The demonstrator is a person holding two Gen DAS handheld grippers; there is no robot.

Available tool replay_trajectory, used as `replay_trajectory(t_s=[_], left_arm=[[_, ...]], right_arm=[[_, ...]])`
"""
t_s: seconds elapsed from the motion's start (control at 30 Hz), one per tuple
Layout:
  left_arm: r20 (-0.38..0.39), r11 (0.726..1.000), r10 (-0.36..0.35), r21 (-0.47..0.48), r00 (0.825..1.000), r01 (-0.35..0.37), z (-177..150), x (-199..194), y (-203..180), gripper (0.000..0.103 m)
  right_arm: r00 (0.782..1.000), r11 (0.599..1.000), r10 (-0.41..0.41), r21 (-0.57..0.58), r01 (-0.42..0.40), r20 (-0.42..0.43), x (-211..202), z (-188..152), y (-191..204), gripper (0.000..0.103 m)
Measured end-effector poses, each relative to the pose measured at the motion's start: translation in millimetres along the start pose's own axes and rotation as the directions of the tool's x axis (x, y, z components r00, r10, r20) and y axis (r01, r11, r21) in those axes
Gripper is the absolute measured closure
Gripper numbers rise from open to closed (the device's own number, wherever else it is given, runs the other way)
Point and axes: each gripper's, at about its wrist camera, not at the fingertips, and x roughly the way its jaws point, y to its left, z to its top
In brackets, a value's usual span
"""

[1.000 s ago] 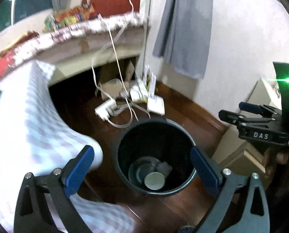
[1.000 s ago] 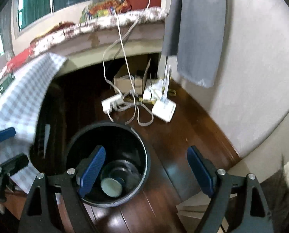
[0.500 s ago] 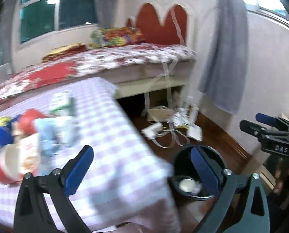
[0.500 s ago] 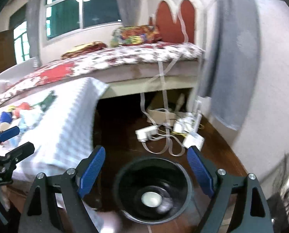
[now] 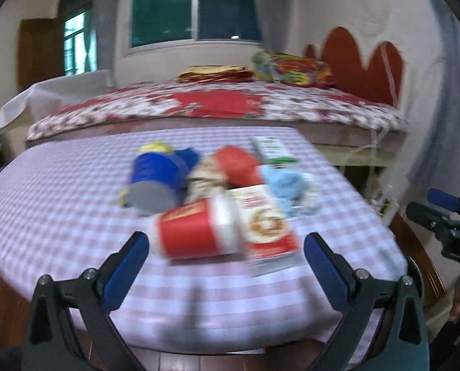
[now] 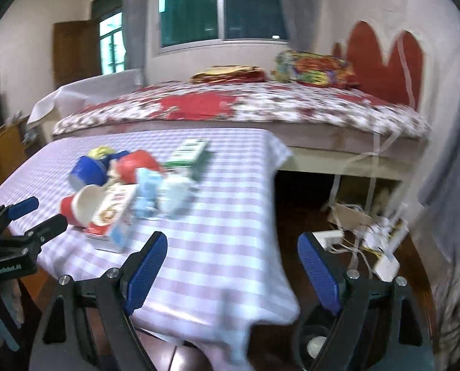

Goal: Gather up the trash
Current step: 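Grasp the red paper cup with the left tool while the right tool grasps the white tissue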

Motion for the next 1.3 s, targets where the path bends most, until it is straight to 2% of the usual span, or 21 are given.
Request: replay_trajectory(t_s=[0.2,0.33,0.47,0.63,0.8,0.87,0.93,0.97,1.0,1.03,1.17,1.3], left_arm=[[-0.022,0.999,0.033,-0.039,0.999,-0.034,-1,13,23,0.002],[-0.039,0.998,0.014,-0.053,0.999,-0.016,-2,23,29,0.002],[-0.054,0.998,-0.005,-0.069,0.999,0.001,-1,37,27,0.002],[-0.071,0.997,-0.020,-0.082,0.997,0.014,-1,51,27,0.002],[-0.083,0.994,-0.038,-0.104,0.996,0.029,1,62,29,0.002],[-0.077,0.993,-0.043,-0.114,0.996,0.034,2,63,32,0.003],[-0.068,0.991,-0.055,-0.125,0.996,0.046,3,63,34,0.008],[-0.062,0.989,-0.068,-0.133,0.996,0.060,3,62,36,0.011],[-0.058,0.988,-0.081,-0.140,0.995,0.072,3,62,37,0.019],[-0.057,0.986,-0.087,-0.145,0.995,0.077,3,62,38,0.019],[-0.055,0.986,-0.088,-0.145,0.995,0.079,6,61,39,0.019],[-0.018,0.989,-0.078,-0.130,0.997,0.075,8,51,40,0.019]], right_arm=[[0.999,0.998,0.029,-0.060,-0.031,-0.034,28,3,38,0.015],[0.998,0.999,0.007,-0.040,-0.009,-0.059,48,5,34,0.015],[0.996,0.999,0.031,0.008,-0.031,-0.089,71,13,27,0.015],[0.993,0.998,0.058,-0.006,-0.059,-0.105,101,22,36,0.015],[0.987,0.996,0.081,-0.024,-0.085,-0.140,124,26,42,0.040],[0.985,0.996,0.086,-0.020,-0.090,-0.148,131,28,41,0.045],[0.983,0.995,0.094,-0.014,-0.098,-0.159,137,29,41,0.053],[0.981,0.994,0.104,-0.011,-0.107,-0.166,138,29,42,0.063],[0.980,0.993,0.112,-0.011,-0.116,-0.165,138,30,42,0.078],[0.980,0.993,0.110,-0.016,-0.114,-0.165,138,30,42,0.082],[0.982,0.993,0.113,-0.022,-0.118,-0.151,133,27,41,0.088],[0.987,0.994,0.105,-0.018,-0.108,-0.123,122,26,37,0.090]])
